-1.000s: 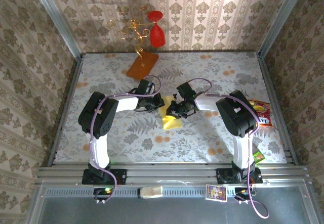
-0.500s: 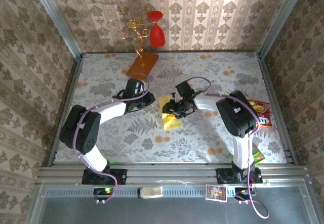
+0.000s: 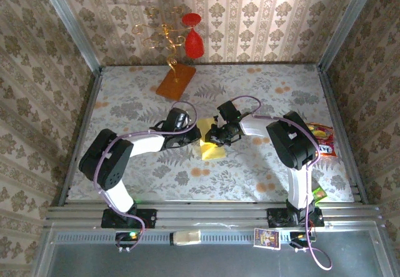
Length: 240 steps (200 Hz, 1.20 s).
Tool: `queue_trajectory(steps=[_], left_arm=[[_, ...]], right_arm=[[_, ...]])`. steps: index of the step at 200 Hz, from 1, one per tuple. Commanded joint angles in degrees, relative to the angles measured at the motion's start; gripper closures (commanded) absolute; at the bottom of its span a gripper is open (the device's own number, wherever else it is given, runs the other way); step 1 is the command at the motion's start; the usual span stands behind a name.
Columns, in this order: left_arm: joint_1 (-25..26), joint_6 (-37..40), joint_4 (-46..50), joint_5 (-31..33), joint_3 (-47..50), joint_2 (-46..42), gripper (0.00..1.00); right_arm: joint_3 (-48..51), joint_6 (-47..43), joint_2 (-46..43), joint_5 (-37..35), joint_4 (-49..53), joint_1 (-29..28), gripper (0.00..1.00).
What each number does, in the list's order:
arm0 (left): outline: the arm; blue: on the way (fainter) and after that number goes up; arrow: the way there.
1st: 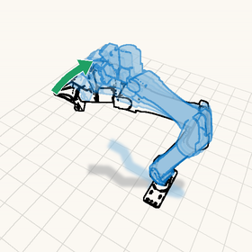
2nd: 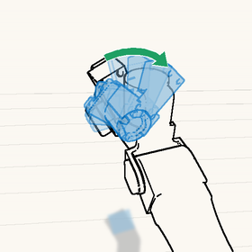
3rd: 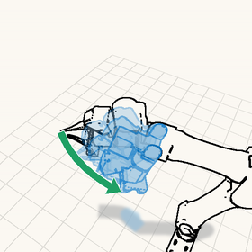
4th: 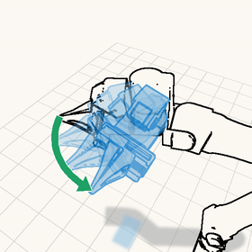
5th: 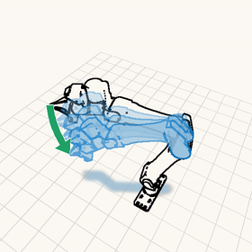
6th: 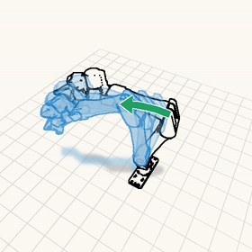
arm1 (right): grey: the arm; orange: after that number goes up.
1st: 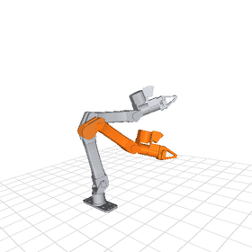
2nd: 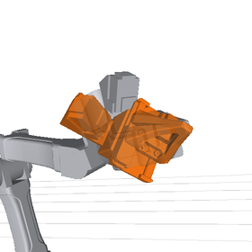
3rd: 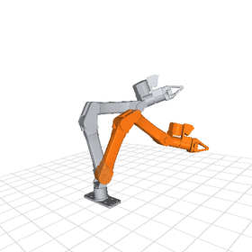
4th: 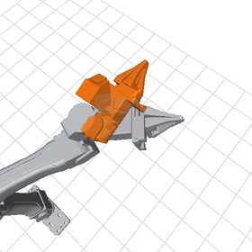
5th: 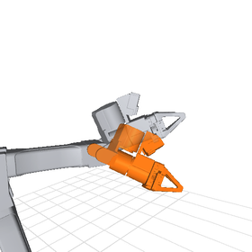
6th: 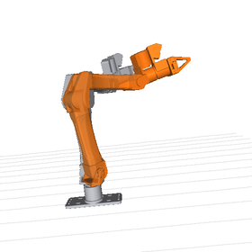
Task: Fold a paper plane with a square sheet of paper (pick it up from the middle)
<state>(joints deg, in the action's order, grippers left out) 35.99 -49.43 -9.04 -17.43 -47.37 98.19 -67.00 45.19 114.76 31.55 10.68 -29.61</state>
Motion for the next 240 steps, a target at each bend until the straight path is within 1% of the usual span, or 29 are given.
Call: queue_trajectory(steps=[1, 21, 64, 119, 158, 183, 206, 240], left_arm=[[0.40, 2.05, 1.48, -3.06, -2.17, 2.02, 1.00], [0.57, 2.06, 1.21, -3.99, -2.57, 2.94, 1.00], [0.55, 2.16, 1.44, -3.22, -3.20, 3.93, 1.00], [0.44, 2.72, 1.78, -4.42, -3.75, 6.02, 1.00], [0.07, 3.38, 5.26, -1.70, -4.02, 6.57, 1.00], [-0.26, 4.01, 7.93, -1.53, -4.16, 7.55, 1.00], [-0.47, 3.48, 7.79, -1.62, -2.24, 8.41, 1.00], [-0.83, 3.91, 9.10, -1.24, -1.22, 8.55, 1.00]], right_arm=[[1.68, -0.01, 2.41, -3.77, 4.51, 0.34, 0.86], [1.58, -0.11, 2.57, -3.69, 4.61, 0.34, 0.88], [1.53, -0.11, 2.57, -3.58, 4.62, 0.41, 0.88], [1.26, -0.41, 2.44, -3.23, 4.61, 0.60, 0.89], [1.07, -0.85, 1.92, -2.54, 4.34, 0.83, 0.89], [0.65, -1.20, 0.12, 0.38, 2.62, 1.07, 0.89], [1.72, 0.23, -2.60, 2.96, -1.93, 1.13, 0.88], [2.58, -0.57, -4.12, 0.21, -2.06, 1.30, 0.89]])
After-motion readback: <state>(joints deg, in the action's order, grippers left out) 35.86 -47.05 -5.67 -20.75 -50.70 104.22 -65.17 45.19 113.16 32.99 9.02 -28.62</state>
